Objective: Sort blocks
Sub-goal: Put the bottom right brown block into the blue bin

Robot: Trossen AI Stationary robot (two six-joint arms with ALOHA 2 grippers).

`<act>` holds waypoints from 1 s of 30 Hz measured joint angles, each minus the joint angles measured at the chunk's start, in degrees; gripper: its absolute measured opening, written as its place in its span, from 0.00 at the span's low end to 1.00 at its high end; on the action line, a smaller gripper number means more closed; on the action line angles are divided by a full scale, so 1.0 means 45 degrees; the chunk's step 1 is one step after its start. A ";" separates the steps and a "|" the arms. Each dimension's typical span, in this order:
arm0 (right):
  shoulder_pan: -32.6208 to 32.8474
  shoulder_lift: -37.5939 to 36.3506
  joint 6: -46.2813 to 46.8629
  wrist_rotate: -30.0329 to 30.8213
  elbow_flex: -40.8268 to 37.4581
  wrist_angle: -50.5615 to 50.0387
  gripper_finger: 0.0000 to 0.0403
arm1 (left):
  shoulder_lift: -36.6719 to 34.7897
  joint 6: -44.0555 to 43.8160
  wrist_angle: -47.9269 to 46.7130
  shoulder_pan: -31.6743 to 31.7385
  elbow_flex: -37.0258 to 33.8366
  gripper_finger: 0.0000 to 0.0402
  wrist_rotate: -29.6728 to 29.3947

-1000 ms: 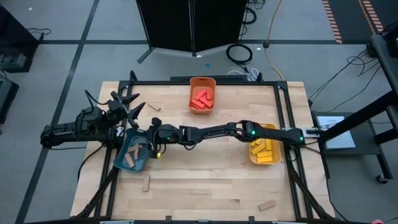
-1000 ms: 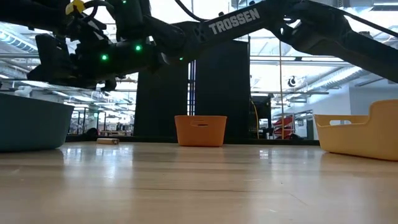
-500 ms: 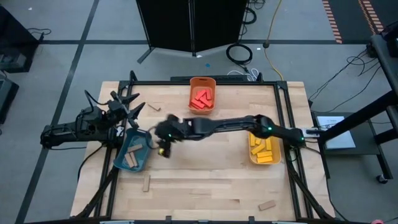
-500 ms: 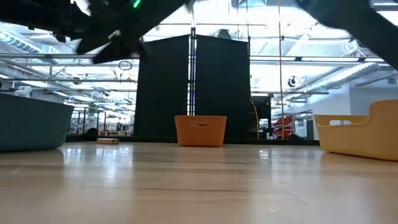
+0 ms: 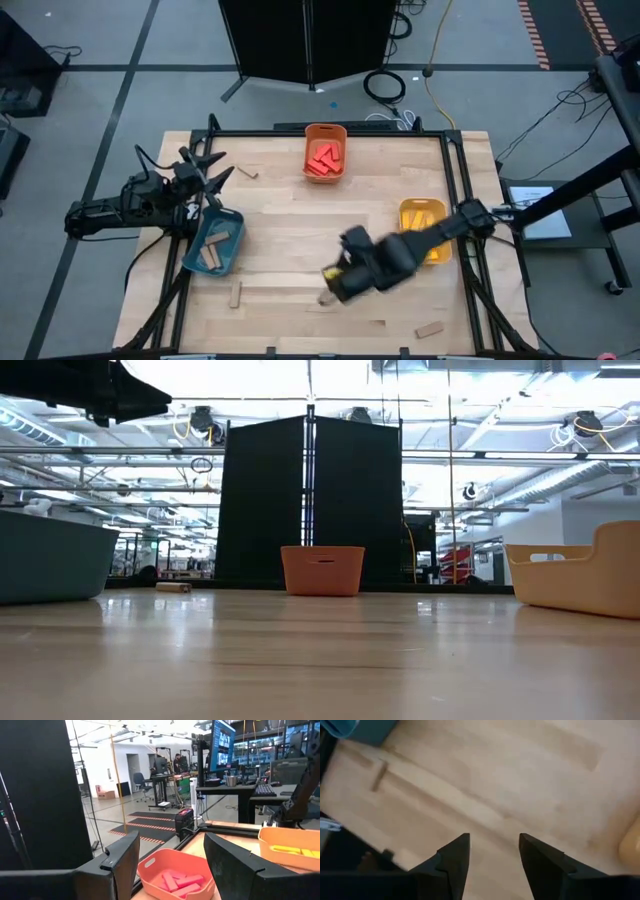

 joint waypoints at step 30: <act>0.4757 0.0134 -0.1966 -0.7072 -0.6598 0.5193 0.40 | 0.0037 -0.0970 0.1970 0.0000 0.0000 0.55 0.1467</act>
